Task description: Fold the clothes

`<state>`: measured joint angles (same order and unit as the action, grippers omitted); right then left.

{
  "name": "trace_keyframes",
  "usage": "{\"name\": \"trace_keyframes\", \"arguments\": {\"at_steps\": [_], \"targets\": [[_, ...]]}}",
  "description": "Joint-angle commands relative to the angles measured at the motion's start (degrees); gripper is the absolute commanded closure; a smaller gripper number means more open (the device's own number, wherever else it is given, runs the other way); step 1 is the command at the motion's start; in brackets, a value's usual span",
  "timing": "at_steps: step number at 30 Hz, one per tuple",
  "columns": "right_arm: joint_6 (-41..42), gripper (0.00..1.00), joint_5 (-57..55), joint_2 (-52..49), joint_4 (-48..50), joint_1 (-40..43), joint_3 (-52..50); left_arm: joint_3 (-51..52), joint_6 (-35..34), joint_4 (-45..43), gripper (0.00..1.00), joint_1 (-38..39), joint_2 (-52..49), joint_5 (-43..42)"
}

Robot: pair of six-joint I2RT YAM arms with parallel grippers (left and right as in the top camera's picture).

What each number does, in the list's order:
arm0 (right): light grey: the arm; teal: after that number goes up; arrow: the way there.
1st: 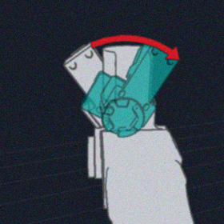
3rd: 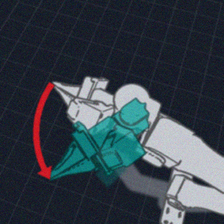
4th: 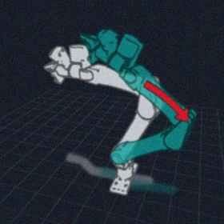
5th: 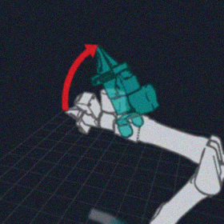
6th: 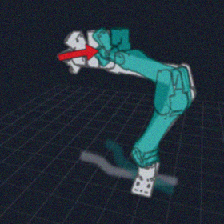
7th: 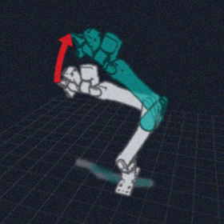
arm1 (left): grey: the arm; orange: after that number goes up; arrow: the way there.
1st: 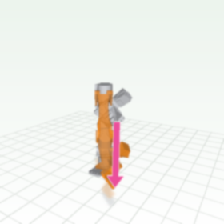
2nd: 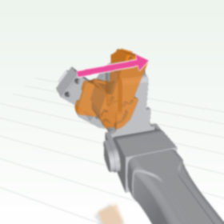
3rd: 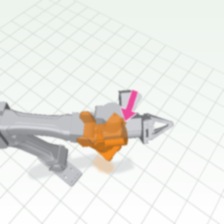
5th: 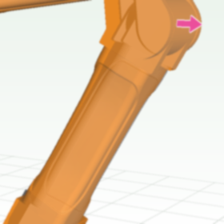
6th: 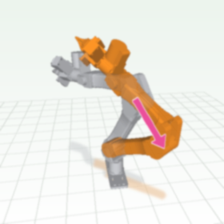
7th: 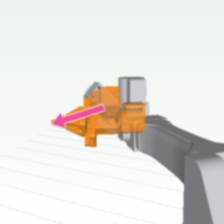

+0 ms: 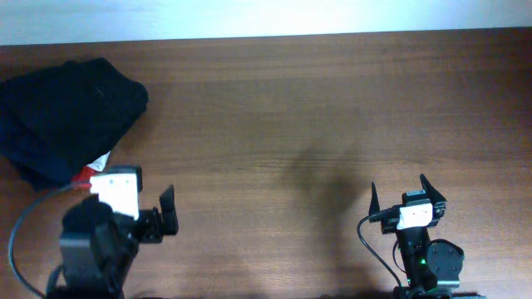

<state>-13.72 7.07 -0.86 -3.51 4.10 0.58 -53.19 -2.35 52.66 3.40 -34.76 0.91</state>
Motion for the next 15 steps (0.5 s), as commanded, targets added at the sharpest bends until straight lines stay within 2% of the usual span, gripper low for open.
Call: {"name": "trace_keyframes", "arguments": {"at_steps": [1,10,15], "targets": [[0.57,0.01,-0.48,0.46,-0.37,0.44,-0.26,9.07,1.18,-6.4,0.01,-0.31,8.98,-0.2],[0.57,0.01,-0.48,0.46,-0.37,0.44,-0.26,27.34,2.03,-20.92,0.01,-0.31,24.37,-1.55],[0.57,0.01,-0.48,0.46,-0.37,0.44,-0.26,34.47,6.19,-30.32,0.01,-0.31,30.56,-2.82]]}}
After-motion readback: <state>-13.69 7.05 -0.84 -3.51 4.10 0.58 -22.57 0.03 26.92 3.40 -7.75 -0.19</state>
